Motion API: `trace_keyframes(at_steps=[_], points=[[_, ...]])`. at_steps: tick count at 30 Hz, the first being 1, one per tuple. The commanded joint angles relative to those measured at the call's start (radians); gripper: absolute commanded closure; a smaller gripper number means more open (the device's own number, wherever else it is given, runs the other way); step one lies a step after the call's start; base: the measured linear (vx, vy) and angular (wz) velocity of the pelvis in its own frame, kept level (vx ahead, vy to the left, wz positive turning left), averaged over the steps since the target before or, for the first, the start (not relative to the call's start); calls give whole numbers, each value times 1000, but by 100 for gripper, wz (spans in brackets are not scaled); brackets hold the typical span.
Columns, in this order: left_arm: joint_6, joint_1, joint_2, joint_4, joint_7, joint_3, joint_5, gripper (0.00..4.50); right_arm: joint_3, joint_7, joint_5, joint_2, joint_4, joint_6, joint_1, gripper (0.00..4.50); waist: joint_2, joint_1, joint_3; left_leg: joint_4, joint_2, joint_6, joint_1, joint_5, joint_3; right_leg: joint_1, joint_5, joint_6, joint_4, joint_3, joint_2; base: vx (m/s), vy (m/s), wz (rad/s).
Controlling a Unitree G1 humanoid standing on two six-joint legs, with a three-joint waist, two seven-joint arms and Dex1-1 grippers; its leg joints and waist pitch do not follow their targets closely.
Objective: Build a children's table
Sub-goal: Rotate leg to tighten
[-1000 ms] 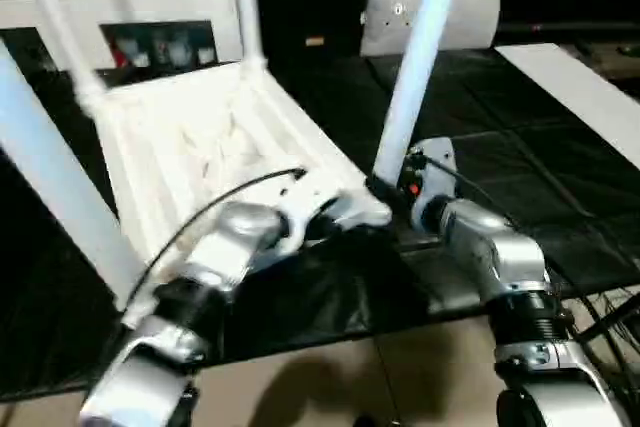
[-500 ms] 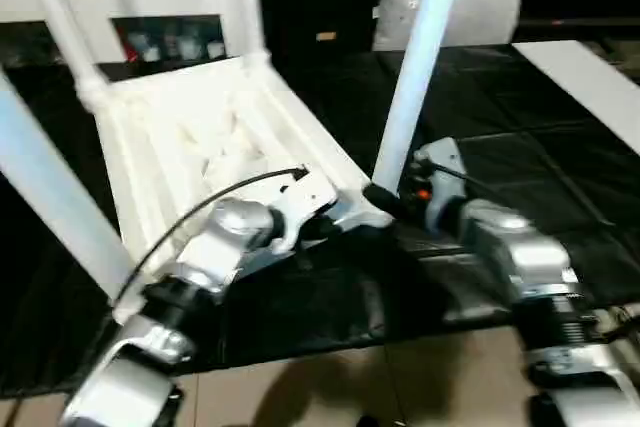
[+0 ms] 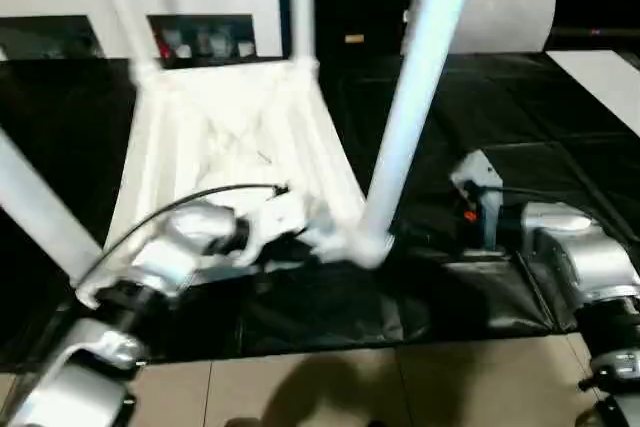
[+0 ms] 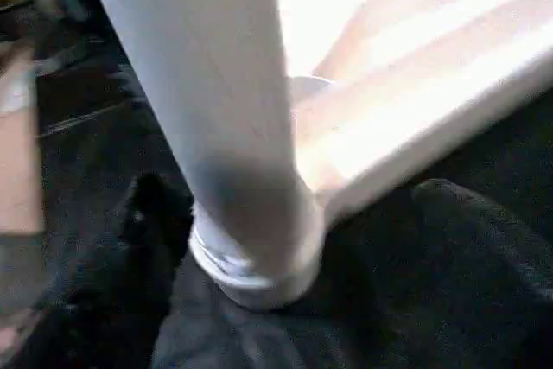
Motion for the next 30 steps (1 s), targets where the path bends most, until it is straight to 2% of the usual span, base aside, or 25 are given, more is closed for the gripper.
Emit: trace_keyframes(at_steps=[1, 2, 4, 8, 9, 10, 12, 13, 15, 17, 18, 20, 23, 27, 28, 30], points=[[-38, -7, -12, -21, -47, -45, 7, 450, 5, 20, 11, -12, -9, -15, 1, 46, 6, -5, -85, -59, -6, 80, -12, -76, 32, 88, -418, 20, -72, 56, -51, 0, 0, 0], [-61, -7, -3, -24, -93, -56, 3, 450, 35, 78, 17, -16, 4, -29, -5, 73, 1, -4, -84, -59, -6, 77, -13, -79, 33, 88, -422, 26, -72, 56, -50, 0, 0, 0], [-77, -5, -4, -28, -117, -67, 2, 450, 57, 139, 24, -13, 15, -27, -12, 83, -1, 0, -85, -58, -7, 81, -13, -92, 34, 88, -439, 38, -75, 55, -49, 0, 0, 0], [-86, -10, -13, -18, -114, -74, 4, 450, 81, 174, 12, -1, 45, -38, -30, 100, 2, 8, -86, -58, -4, 78, -12, -82, 34, 85, -428, 28, -72, 57, -49, 0, 0, 0], [-91, -12, -17, -9, -108, -74, 8, 450, 87, 180, 6, 1, 56, -43, -35, 127, 1, 7, -86, -57, -4, 78, -13, -84, 34, 86, -429, 28, -72, 55, -49, 0, 0, 0], [-99, -15, -22, 4, -100, -74, 14, 450, 94, 185, -2, 7, 75, -52, -46, 130, -1, 6, -87, -56, -6, 76, -15, -84, 34, 87, -436, 37, -73, 54, -50, 0, 0, 0], [-100, -14, -23, 7, -99, -74, 16, 450, 95, 191, 4, 10, 84, -48, -54, 141, -2, 4, -86, -55, -9, 75, -16, -87, 36, 87, -443, 47, -75, 53, -48, 0, 0, 0], [-100, -14, -23, 7, -99, -74, 16, 450, 96, 196, 7, 10, 84, -46, -56, 166, -2, 4, -86, -55, -10, 75, -17, -87, 36, 87, -447, 50, -75, 52, -48, 0, 0, 0], [-103, -14, -23, 10, -103, -71, 15, 450, 99, 214, 16, 9, 86, -39, -61, 177, -6, 4, -86, -54, -11, 75, -17, -83, 37, 87, -451, 62, -76, 51, -45, 0, 0, 0], [-104, -13, -21, 12, -104, -68, 13, 450, 101, 231, 23, 7, 81, -32, -60, 177, -5, 4, -85, -54, -11, 76, -17, -89, 37, 86, -460, 71, -79, 49, -44, 0, 0, 0], [-104, -13, -21, 13, -104, -67, 13, 450, 102, 234, 24, 6, 81, -31, -60, 198, -5, 4, -85, -54, -12, 75, -17, -91, 37, 86, -465, 77, -80, 48, -44, 0, 0, 0], [-106, -13, -21, 17, -103, -63, 11, 450, 96, 246, 34, 9, 82, -27, -58, 216, -8, 3, -85, -53, -14, 74, -18, -89, 38, 86, -467, 84, -81, 47, -42, 0, 0, 0], [-89, -9, -37, 19, -82, -40, -10, 450, 74, 248, 73, 21, 64, 1, -48, 232, -3, 4, -85, -53, -14, 74, -18, -91, 38, 85, -470, 89, -82, 45, -42, 0, 0, 0], [-35, -8, -76, 17, -20, -1, -36, 450, 43, 200, 114, 47, 14, 54, -24, 236, -6, 3, -85, -52, -15, 73, -18, -95, 40, 84, -476, 102, -87, 43, -38, 0, 0, 0], [27, -8, -106, 5, 35, 21, -46, 450, 26, 95, 104, 82, -15, 89, -7, 237, -9, 1, -82, -50, -18, 65, -17, -99, 41, 82, -490, 117, -94, 37, -36, 0, 0, 0], [78, -9, -131, 1, 98, 36, -42, 450, 11, -33, 66, 119, -15, 88, -1, 237, -3, -6, -82, -48, -18, 59, -19, -116, 39, 84, -511, 137, -101, 25, -36, 0, 0, 0]])
